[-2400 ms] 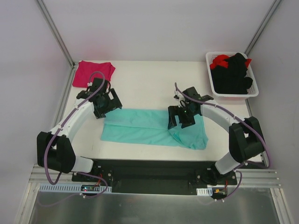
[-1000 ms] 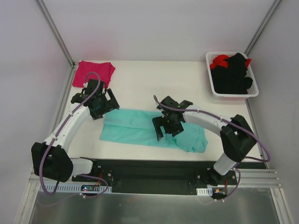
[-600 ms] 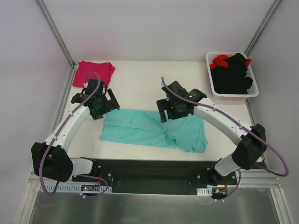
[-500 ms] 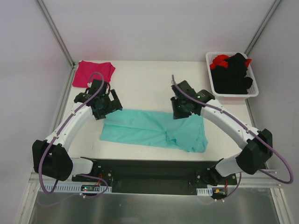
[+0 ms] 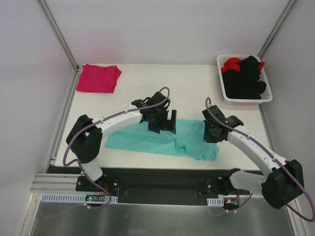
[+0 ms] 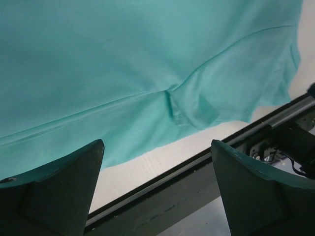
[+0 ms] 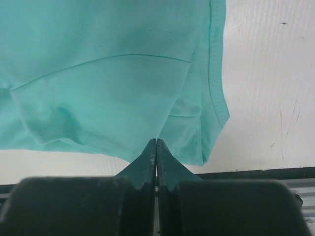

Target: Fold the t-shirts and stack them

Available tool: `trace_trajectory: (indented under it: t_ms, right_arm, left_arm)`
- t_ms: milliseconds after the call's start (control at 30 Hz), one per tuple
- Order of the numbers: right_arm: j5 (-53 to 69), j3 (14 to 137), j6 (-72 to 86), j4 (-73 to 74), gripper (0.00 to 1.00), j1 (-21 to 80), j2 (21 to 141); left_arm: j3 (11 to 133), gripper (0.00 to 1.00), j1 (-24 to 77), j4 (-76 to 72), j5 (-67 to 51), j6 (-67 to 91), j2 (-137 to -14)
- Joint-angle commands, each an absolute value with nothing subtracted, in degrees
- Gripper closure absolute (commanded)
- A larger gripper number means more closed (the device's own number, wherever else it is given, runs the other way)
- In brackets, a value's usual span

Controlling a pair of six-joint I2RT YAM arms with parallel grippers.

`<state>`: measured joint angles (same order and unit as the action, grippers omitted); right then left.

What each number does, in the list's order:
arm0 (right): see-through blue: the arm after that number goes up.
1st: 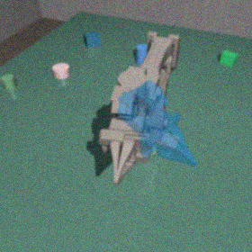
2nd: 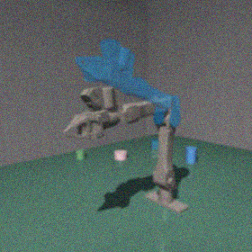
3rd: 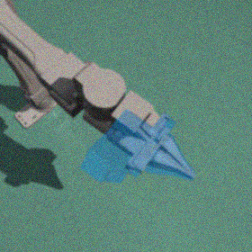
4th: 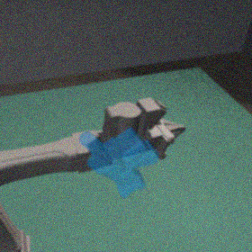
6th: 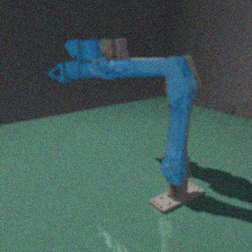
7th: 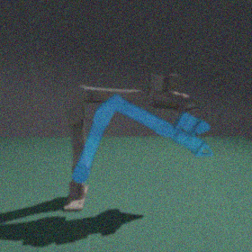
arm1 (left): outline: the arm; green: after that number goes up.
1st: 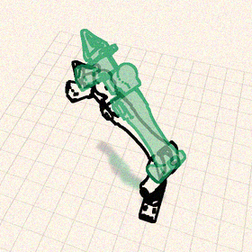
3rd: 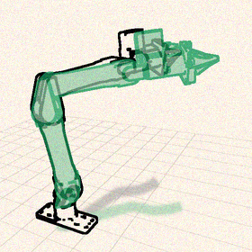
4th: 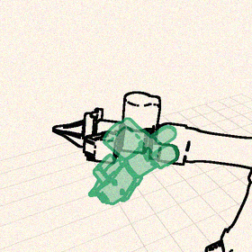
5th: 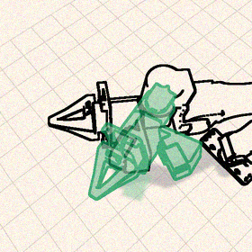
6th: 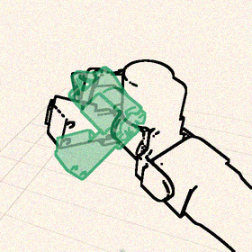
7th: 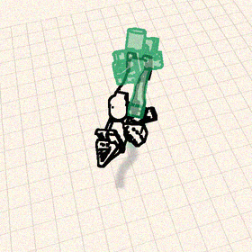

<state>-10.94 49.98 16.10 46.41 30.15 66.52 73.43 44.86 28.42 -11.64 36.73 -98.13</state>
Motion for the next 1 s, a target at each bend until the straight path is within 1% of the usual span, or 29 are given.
trace_trajectory:
  t_ms: [0, 67, 200, 333, 567, 700, 800, 967]
  right_arm:
    - [-12.2, 47.9, 15.6, 42.6, 0.99, 27.3, 64.1]
    - [-12.1, 47.3, 14.2, 40.8, 0.99, 25.0, 64.0]
    - [-5.9, 49.9, 10.3, 38.1, 0.99, 19.7, 67.7]
    - [-1.8, 56.7, 6.5, 37.4, 0.99, 16.0, 75.7]
    - [6.0, 67.9, 1.6, 35.2, 0.99, 10.6, 88.9]
    - [9.8, 73.6, 0.4, 34.9, 0.99, 8.4, 95.6]
    - [11.2, 74.4, 0.4, 34.7, 0.99, 7.3, 98.3]
    - [12.4, 73.4, 0.4, 33.5, 0.99, 6.7, 100.1]
  left_arm:
    - [77.2, 0.1, 45.8, 20.8, -18.9, 37.0, -99.8]
    - [77.6, 0.1, 46.6, 19.0, -20.2, 37.4, -101.0]
    - [78.7, 0.11, 48.0, 14.2, -22.8, 38.2, -102.7]
    - [77.1, 0.12, 49.2, 7.8, -27.6, 40.6, -104.3]
    - [74.4, 0.12, 50.2, 5.9, -24.4, 40.3, -103.4]
    - [73.4, 0.12, 47.9, 6.2, -23.2, 39.1, -102.9]
    - [72.3, 0.12, 45.9, 6.2, -22.4, 38.7, -102.7]
    - [69.6, 0.12, 38.5, 7.0, -20.8, 39.5, -101.5]
